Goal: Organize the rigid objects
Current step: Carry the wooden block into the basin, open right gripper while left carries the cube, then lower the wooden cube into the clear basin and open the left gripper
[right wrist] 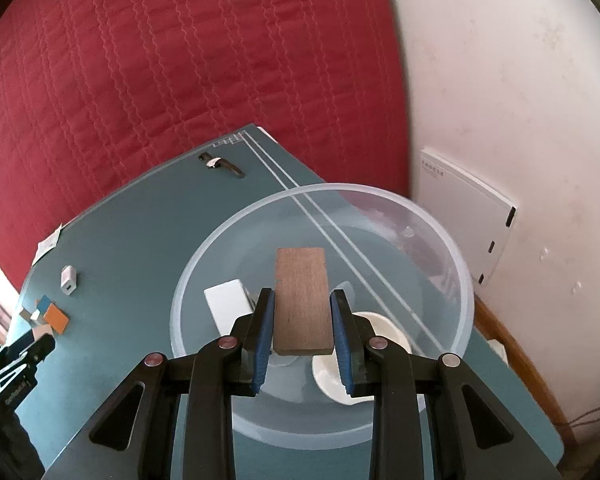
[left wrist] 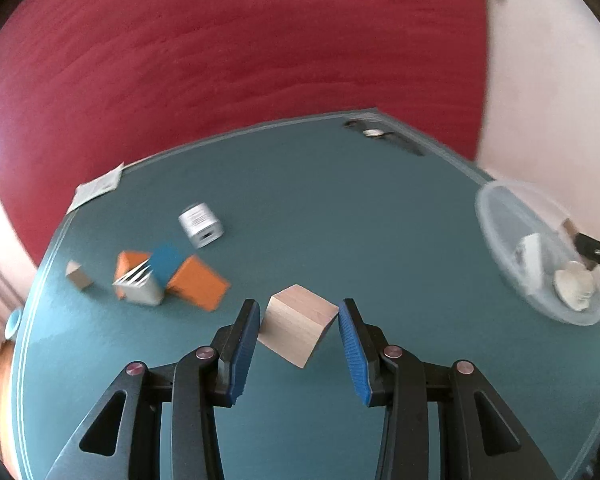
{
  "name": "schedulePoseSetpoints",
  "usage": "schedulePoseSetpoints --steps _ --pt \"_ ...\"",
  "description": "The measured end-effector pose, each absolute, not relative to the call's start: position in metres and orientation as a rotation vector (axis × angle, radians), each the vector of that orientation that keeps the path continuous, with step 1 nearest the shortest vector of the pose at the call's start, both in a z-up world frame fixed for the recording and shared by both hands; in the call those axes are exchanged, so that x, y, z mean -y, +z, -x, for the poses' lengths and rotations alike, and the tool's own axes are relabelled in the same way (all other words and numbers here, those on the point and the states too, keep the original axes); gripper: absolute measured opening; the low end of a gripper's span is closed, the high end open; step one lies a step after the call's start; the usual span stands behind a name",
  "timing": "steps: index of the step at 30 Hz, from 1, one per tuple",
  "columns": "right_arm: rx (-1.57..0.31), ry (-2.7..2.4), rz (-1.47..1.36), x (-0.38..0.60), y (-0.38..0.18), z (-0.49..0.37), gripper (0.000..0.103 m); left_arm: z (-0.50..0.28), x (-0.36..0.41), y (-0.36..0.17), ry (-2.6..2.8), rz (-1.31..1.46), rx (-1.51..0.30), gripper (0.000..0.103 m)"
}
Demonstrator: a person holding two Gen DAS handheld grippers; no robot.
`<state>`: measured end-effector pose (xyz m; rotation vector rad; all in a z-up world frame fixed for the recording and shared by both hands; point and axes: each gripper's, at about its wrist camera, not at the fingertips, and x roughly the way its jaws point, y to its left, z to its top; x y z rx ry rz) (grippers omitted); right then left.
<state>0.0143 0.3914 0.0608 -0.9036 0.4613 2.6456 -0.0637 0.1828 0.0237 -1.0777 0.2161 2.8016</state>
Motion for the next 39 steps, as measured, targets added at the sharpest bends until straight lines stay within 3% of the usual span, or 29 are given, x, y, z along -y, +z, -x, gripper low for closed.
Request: schedulePoseSetpoints --steps 25,39 --pt "-0.467 2.610 0.854 -0.427 0.053 -0.022 0.030 0.072 -0.325 0.044 2.489 0.964 -0.324 0.043" --pt "-0.477 2.594 0.849 -0.434 0.051 -0.028 0.030 0.080 -0.360 0.041 2.421 0.953 -0.363 0.044"
